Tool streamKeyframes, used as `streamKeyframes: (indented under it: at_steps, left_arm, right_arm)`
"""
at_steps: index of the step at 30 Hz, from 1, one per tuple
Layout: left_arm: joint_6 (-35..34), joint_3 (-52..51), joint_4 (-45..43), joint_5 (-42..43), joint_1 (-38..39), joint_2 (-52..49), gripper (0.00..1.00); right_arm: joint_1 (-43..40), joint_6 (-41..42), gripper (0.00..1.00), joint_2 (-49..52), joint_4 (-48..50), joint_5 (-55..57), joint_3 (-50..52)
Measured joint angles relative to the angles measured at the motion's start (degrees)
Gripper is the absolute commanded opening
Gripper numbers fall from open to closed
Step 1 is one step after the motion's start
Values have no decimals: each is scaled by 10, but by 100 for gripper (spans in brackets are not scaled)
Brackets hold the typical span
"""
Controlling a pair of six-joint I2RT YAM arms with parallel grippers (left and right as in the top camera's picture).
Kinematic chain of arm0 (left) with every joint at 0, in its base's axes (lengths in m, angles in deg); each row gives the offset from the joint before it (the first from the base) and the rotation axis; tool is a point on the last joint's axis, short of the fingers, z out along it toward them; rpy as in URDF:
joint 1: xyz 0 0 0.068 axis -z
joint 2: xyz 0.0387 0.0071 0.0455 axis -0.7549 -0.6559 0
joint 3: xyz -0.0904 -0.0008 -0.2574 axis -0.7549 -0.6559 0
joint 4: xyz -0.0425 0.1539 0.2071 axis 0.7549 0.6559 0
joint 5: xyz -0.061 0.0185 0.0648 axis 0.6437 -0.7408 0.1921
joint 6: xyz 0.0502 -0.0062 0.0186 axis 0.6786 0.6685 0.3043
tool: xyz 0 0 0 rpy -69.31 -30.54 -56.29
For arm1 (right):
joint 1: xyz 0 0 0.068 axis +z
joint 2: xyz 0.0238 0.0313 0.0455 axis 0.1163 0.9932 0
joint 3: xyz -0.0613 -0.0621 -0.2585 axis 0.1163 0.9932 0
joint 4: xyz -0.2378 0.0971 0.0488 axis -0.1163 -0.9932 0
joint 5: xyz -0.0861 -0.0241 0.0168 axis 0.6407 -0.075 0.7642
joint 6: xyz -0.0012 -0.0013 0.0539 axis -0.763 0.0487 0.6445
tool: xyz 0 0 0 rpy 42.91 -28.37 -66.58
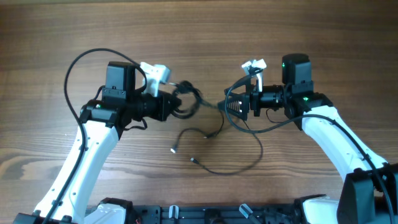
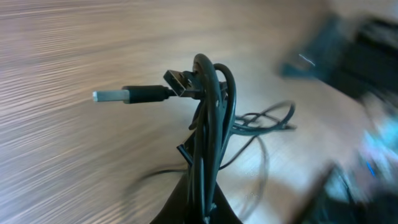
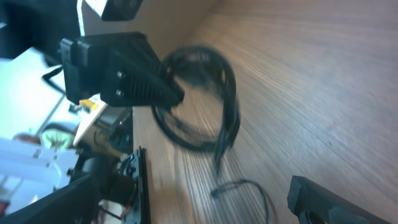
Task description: Untangle cables
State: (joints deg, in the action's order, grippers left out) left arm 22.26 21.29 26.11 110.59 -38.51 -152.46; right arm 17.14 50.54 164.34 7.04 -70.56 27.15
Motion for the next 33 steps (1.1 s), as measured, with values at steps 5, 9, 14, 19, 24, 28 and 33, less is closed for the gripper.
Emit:
streamKeyframes:
  at_steps: [5, 9, 14, 19, 24, 28, 33]
  left_arm:
    - [84, 0, 4, 98, 6, 0, 4]
    - [106, 0, 0, 130, 35, 0, 4]
    - [114, 0, -19, 136, 78, 0, 4]
    - [82, 0, -25, 75, 80, 0, 26]
    - [-74, 0, -54, -14, 54, 1, 48]
    - [-212, 0, -69, -54, 45, 1, 51]
    - [-307, 0, -73, -74, 69, 1, 63]
  right_arm:
    - [5, -29, 94, 0, 24, -21, 0]
    - [27, -39, 68, 0, 36, -17, 0]
    - [68, -40, 4, 0, 37, 0, 0]
    - [83, 31, 4, 0, 38, 68, 0]
    - [76, 137, 4, 1, 56, 144, 0]
    - [76, 226, 4, 1, 85, 171, 0]
    - [76, 341, 4, 1, 99, 193, 0]
